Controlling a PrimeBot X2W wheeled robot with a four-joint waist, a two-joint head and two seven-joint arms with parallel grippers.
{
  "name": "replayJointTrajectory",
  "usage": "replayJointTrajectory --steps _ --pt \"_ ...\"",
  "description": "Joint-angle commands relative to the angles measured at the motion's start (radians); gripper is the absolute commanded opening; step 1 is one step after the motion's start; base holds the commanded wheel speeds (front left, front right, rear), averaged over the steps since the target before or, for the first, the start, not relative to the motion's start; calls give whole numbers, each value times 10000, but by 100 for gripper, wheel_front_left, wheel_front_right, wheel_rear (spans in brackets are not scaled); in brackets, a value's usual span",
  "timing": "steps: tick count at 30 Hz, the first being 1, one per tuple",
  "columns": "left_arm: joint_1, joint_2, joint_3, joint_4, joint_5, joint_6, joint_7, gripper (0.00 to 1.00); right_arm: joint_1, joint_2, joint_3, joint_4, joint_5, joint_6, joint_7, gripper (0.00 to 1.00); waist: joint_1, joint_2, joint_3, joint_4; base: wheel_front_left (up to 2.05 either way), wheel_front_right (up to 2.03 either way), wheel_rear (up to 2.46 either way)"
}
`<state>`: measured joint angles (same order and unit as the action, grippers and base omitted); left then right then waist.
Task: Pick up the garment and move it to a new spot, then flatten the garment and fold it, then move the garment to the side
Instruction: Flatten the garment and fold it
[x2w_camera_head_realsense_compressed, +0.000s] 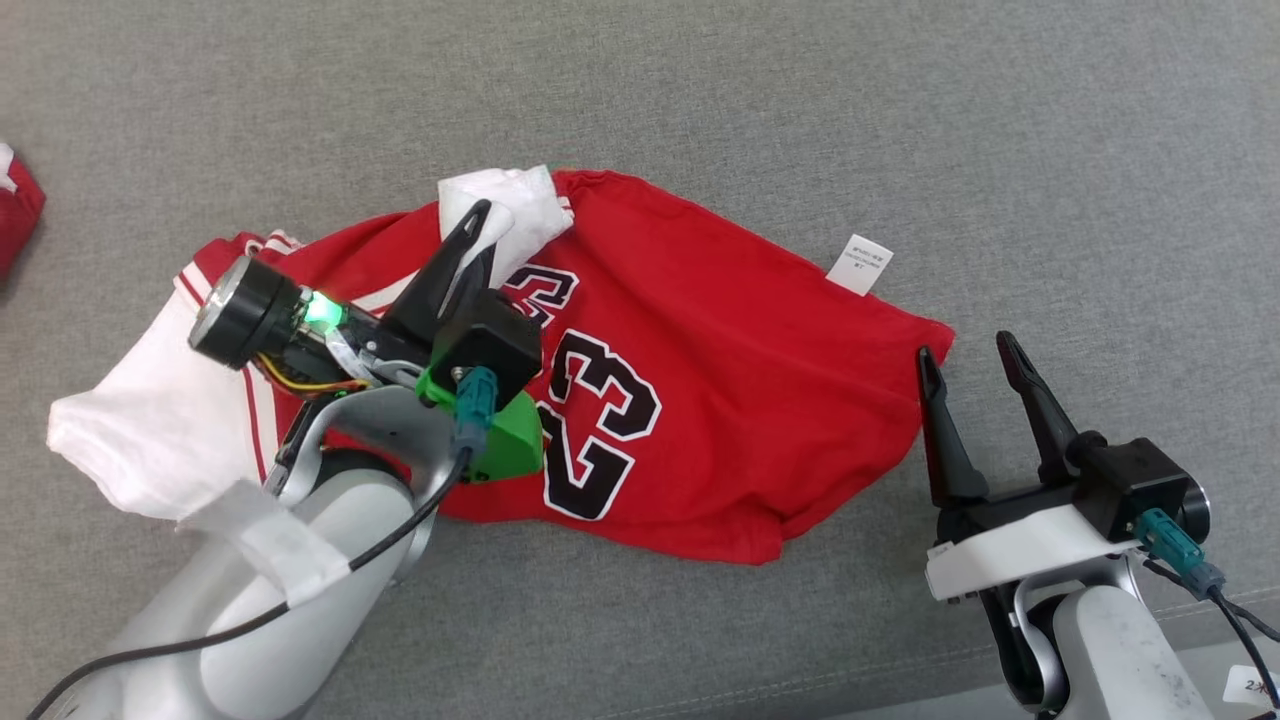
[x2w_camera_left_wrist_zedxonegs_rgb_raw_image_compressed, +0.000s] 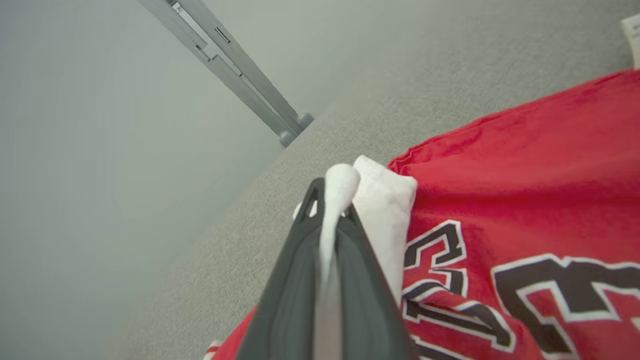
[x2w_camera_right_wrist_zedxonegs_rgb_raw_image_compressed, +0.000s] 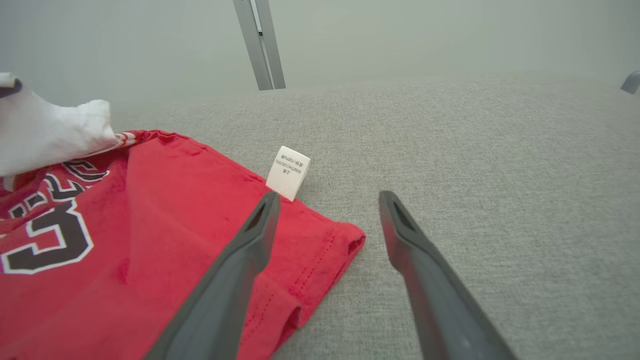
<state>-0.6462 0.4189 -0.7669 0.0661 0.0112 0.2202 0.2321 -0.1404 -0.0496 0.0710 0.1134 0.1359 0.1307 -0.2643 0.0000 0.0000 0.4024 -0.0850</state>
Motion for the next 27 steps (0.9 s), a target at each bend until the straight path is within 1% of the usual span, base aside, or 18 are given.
replayJointTrajectory --steps 1,5,7,9,12,15,21,27 --pt "344 105 224 -288 -258 168 -219 0 134 -16 -8 65 13 1 -1 100 0 0 -63 100 0 0 0" --pt "1052 426 992 -1288 -1132 581 -850 0 352 -12 -338 221 543 3 -1 100 0 0 -144 281 0 0 0" --pt "1413 629 1385 -1709 -1517 720 -1173 0 402 -16 -526 330 897 1 -1 100 0 0 -174 342 0 0 0" --pt "1691 951 1703 -1919 -1689 846 -1393 0 402 -12 -555 478 1366 3 -1 100 0 0 -204 391 0 0 0" --pt "1927 1245 1974 -2037 -1680 1043 -1469 0 161 -16 -463 757 2306 3 -1 100 0 0 -240 438 0 0 0" --pt "2035 1372 2070 -2087 -1701 1160 -1454 0 -138 -59 -324 1066 2974 3 -1 100 0 0 -242 461 0 0 0" --pt "1859 1482 2030 -1990 -1510 1263 -1301 0 -637 -416 93 1803 3969 3 -1 100 0 0 -137 558 0 0 0" --pt "1604 1469 1971 -1671 -1313 1323 -1232 0 -1005 -750 336 2292 4301 3 -1 100 0 0 -4 672 0 0 0"
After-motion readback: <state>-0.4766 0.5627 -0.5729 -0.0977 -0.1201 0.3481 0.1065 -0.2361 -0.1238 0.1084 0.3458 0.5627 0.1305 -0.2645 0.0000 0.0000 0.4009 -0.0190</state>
